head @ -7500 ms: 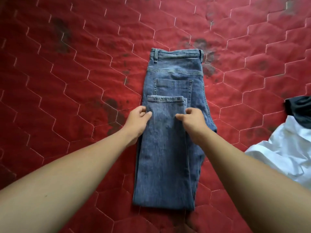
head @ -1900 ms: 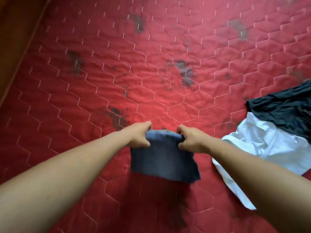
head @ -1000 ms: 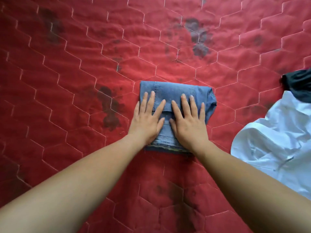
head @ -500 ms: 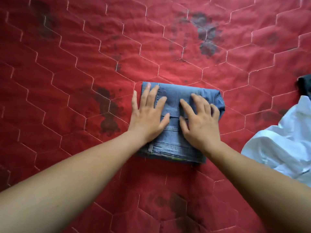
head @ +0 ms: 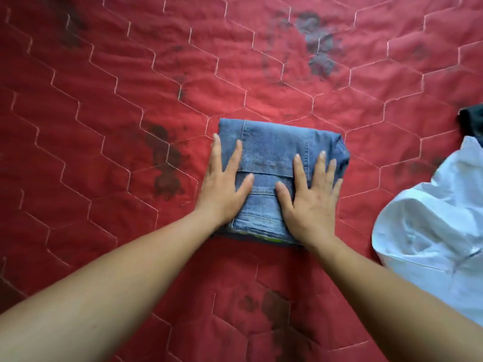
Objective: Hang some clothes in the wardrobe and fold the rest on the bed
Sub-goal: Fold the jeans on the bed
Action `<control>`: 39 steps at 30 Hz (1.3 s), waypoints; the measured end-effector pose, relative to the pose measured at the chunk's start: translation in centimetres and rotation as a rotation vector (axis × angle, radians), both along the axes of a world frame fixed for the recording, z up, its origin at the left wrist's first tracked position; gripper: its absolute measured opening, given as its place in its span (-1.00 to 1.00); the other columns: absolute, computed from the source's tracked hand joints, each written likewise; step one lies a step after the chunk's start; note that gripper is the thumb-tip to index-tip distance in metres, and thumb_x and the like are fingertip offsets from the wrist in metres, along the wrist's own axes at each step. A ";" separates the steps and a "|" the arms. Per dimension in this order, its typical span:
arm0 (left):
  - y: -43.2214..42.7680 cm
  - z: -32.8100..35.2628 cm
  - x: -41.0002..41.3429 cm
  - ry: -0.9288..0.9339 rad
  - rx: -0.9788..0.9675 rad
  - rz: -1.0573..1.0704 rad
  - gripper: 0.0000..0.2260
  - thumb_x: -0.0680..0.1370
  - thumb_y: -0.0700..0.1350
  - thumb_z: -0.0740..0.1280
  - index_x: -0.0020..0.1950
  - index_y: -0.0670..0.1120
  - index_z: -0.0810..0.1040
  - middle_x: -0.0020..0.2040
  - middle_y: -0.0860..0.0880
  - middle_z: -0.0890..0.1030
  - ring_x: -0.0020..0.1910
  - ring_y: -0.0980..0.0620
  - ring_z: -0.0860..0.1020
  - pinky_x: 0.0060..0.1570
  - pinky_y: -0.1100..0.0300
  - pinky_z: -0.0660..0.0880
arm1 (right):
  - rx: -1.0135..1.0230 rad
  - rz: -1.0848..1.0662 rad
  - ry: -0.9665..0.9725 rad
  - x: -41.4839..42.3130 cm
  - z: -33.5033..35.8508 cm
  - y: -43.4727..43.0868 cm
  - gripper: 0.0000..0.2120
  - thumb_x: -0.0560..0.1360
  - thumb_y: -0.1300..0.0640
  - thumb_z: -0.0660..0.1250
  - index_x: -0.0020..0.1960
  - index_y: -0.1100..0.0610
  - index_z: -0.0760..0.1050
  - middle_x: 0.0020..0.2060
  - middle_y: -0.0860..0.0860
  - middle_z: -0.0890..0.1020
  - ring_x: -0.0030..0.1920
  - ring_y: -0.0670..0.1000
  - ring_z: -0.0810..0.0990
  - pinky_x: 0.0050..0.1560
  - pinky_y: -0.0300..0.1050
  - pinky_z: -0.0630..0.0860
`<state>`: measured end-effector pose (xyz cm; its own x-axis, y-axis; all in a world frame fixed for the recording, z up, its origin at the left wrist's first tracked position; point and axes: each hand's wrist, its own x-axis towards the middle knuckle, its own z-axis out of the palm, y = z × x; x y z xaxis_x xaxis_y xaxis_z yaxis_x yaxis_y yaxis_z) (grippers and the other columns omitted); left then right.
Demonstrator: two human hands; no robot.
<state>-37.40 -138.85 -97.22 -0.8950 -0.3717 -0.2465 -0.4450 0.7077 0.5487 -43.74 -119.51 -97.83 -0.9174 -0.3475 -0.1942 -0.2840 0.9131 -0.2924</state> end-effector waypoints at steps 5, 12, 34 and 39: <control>0.8 -0.6 3.3 0.061 0.095 0.091 -0.30 0.60 0.05 0.36 0.65 0.08 0.06 0.66 -0.12 -0.12 0.63 -0.03 -0.05 0.58 0.05 0.00 | -0.056 -0.152 -0.123 2.4 -0.3 0.8 -0.21 0.52 -0.46 0.09 0.63 -0.21 -0.08 0.61 0.18 -0.28 0.61 0.17 -0.31 0.59 0.18 -0.21; 0.5 1.6 2.2 0.005 0.311 0.302 -0.38 0.49 -0.03 0.47 0.46 0.28 0.31 0.26 -0.02 0.29 0.13 0.26 0.39 0.28 0.30 0.27 | -0.527 -0.556 -0.369 1.3 2.5 -0.5 -0.34 0.41 0.04 0.53 0.47 -0.19 0.42 0.53 0.16 0.12 0.52 0.13 0.20 0.58 0.00 0.11; -6.8 44.9 6.6 -0.133 0.570 0.135 -0.13 0.40 -0.31 0.52 0.58 0.10 0.18 0.29 0.04 0.50 0.14 0.14 0.57 0.07 0.43 0.49 | -0.253 0.326 -0.595 -4.2 44.7 -3.9 -0.13 0.27 0.12 0.62 0.47 -0.13 0.30 0.23 0.06 0.34 0.27 0.07 0.41 0.29 -0.08 0.41; -8.8 58.6 13.6 -0.022 0.488 0.263 -0.12 0.40 -0.28 0.55 0.60 0.10 0.19 0.32 0.02 0.51 0.17 0.14 0.57 0.11 0.42 0.49 | -0.300 0.502 -0.520 -0.5 58.4 -9.0 -0.24 0.31 0.09 0.61 0.44 -0.10 0.40 0.22 0.02 0.44 0.20 0.02 0.49 0.18 -0.13 0.46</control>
<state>-23.79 -147.62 -38.63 -0.7800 -0.4201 -0.4638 -0.5876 0.2368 0.7737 -44.24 -128.49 -39.45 -0.4534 -0.8025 -0.3878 -0.4012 0.5723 -0.7152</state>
